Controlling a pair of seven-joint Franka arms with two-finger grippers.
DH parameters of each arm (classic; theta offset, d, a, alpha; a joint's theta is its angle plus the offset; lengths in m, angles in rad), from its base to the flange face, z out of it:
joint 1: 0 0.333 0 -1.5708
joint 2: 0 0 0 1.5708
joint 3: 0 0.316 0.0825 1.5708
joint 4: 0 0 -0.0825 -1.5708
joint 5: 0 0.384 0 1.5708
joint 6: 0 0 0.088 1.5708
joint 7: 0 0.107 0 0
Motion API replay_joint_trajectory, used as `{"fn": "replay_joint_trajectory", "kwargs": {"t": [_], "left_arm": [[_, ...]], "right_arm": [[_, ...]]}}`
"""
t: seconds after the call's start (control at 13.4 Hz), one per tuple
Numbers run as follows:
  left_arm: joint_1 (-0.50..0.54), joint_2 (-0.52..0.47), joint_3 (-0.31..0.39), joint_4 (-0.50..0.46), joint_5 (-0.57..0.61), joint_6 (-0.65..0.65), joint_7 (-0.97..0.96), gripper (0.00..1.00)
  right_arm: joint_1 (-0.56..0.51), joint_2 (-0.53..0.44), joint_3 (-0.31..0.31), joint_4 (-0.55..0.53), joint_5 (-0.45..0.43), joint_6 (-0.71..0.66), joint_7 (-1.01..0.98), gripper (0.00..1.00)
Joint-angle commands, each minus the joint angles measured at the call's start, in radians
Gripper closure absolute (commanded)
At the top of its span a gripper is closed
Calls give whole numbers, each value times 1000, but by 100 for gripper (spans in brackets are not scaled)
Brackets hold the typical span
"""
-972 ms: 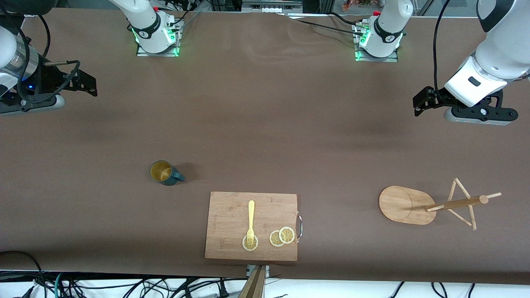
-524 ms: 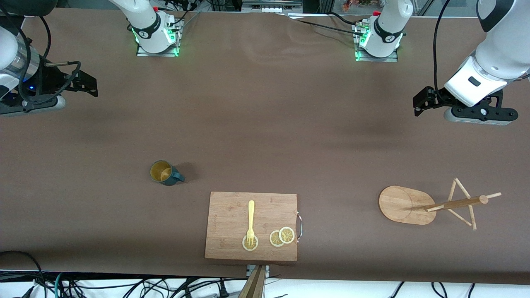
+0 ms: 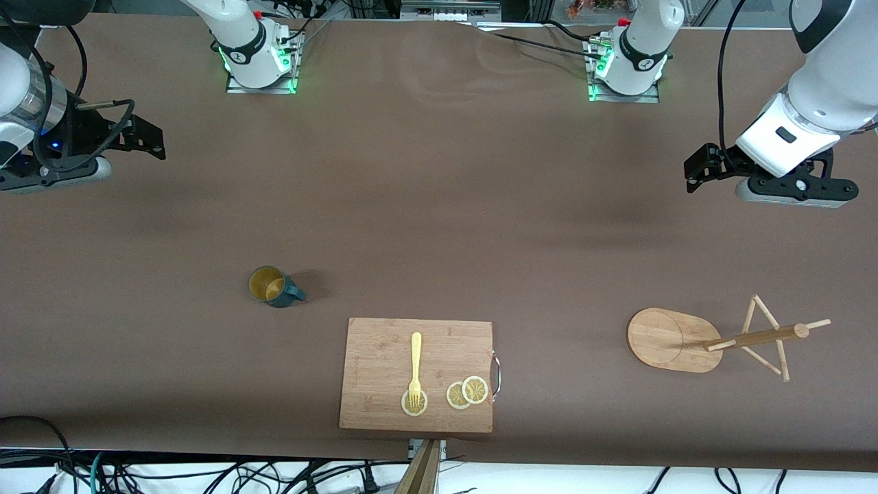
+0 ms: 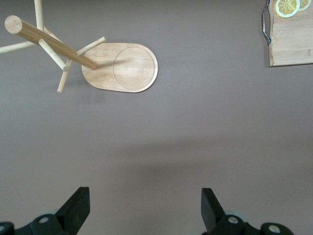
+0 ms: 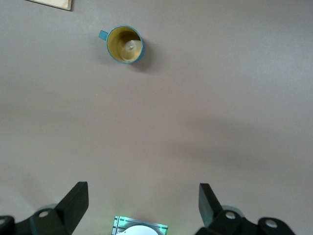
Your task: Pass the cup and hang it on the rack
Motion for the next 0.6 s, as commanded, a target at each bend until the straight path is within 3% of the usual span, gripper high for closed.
{"fn": "replay_joint_trajectory", "kwargs": {"t": [0.0, 0.3, 0.52], "left_arm": [[-2, -3, 0, 21, -2, -27, 14, 0], [-2, -3, 0, 21, -2, -27, 14, 0], [-2, -3, 0, 21, -2, -29, 14, 0]], "right_arm": [[-5, -5, 3, -17, 17, 15, -25, 0], [-5, 34, 1, -106, 17, 174, -27, 0], [-2, 167, 1, -98, 24, 283, -16, 0]]}}
